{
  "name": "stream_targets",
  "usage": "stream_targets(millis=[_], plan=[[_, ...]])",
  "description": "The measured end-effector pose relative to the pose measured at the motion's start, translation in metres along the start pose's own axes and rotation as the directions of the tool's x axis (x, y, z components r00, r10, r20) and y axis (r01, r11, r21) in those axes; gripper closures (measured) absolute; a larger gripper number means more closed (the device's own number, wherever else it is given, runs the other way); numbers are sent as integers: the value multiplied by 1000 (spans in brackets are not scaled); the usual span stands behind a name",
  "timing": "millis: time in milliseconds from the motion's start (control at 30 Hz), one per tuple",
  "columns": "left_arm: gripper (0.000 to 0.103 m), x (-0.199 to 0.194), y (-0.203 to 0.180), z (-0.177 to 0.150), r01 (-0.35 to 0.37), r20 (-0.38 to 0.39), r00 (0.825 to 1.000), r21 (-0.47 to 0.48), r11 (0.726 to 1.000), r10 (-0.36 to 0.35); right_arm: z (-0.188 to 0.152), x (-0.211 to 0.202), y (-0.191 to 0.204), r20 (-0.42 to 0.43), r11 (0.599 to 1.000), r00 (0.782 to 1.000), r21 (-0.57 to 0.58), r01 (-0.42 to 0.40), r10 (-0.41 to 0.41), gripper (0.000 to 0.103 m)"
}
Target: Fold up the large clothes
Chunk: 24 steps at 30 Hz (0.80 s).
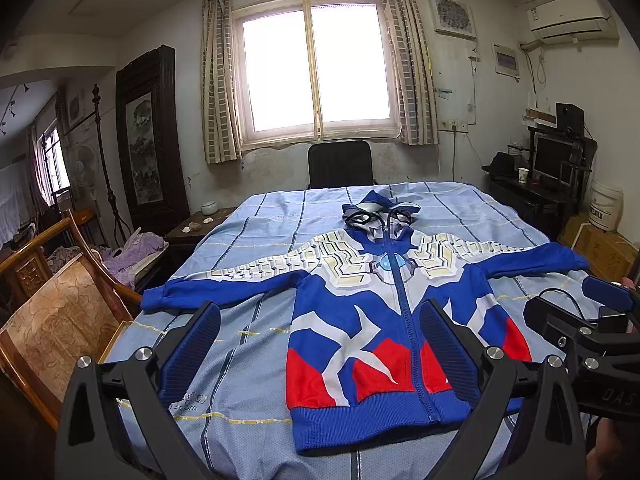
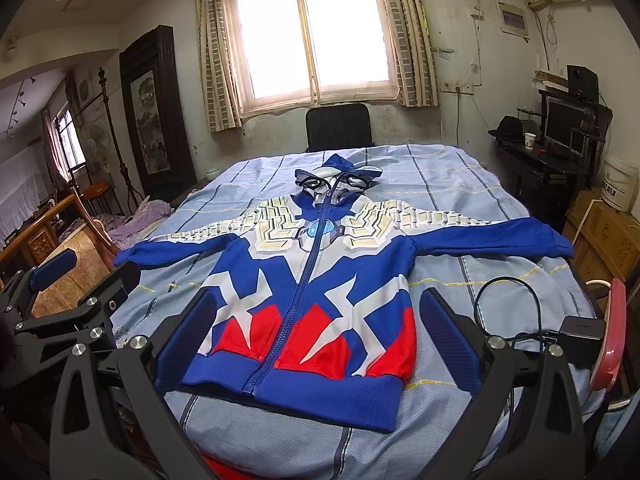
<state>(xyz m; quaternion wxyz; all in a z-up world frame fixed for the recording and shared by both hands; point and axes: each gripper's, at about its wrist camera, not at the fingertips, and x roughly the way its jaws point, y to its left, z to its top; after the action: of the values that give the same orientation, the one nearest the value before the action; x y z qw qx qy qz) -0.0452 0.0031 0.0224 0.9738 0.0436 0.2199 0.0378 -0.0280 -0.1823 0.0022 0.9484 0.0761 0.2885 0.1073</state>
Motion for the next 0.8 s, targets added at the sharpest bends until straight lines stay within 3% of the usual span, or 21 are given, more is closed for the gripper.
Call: stream_targets(millis=[800], plan=[[3, 2, 3, 0, -7, -4, 1000, -3, 1000, 6, 0, 0, 2, -1, 1000, 1000, 3, -1, 1, 4]])
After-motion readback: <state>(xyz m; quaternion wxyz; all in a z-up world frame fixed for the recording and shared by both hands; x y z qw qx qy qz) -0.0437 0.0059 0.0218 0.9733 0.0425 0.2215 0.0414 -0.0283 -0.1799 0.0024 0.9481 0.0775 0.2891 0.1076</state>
